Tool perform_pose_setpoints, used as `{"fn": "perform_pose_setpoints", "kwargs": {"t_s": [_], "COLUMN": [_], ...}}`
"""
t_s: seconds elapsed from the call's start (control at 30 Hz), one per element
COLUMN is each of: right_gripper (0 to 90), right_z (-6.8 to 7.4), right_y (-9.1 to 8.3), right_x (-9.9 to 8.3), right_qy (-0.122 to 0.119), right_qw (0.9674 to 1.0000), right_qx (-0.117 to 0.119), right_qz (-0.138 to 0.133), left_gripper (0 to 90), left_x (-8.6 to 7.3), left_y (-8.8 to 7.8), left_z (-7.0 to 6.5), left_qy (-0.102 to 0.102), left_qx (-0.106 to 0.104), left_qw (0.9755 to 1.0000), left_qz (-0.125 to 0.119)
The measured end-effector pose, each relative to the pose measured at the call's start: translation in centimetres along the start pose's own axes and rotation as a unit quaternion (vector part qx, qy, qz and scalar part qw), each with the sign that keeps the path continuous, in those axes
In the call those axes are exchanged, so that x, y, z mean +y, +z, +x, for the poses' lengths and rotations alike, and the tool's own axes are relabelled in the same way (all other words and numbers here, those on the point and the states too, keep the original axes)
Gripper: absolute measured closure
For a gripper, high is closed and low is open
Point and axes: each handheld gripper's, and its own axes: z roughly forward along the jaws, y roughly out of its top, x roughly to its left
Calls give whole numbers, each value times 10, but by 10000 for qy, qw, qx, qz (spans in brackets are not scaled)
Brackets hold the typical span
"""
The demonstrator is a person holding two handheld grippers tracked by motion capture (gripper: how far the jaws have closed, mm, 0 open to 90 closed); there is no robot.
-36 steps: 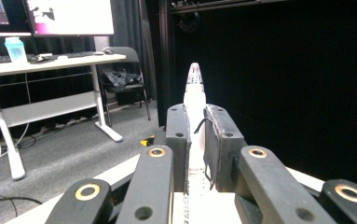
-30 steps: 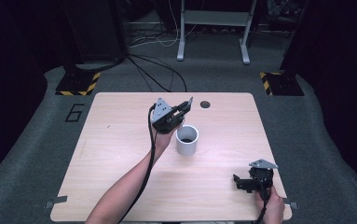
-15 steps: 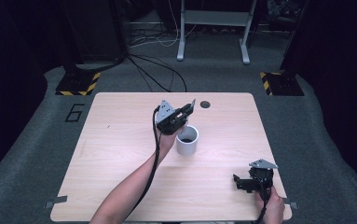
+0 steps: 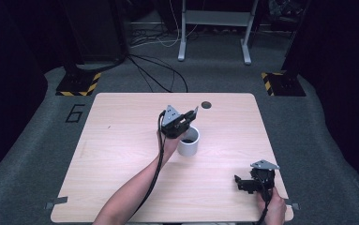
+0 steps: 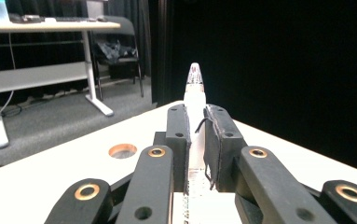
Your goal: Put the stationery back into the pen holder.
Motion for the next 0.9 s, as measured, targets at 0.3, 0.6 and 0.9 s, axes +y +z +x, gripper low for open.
{"fn": "perform_pose_setpoints", "kwargs": {"t_s": [0.3,0.6,0.9], "right_gripper": [0,0,0], "right_z": [0,0,0], "right_y": [0,0,0], "right_x": [0,0,0], "right_qy": [8,0,-1], "right_qw": [10000,10000,10000], "right_qx": [0,1,1], "right_qz": [3,0,-1], "left_gripper": [803,800,744], "left_x": [-11,-12,-16], "left_y": [-4,-5,-2], "left_z": [0,-2,-5], "left_qy": [113,180,243], "left_qx": [36,-68,-100], "left_qw": [9989,9969,9931], "left_qz": [462,767,1144]}}
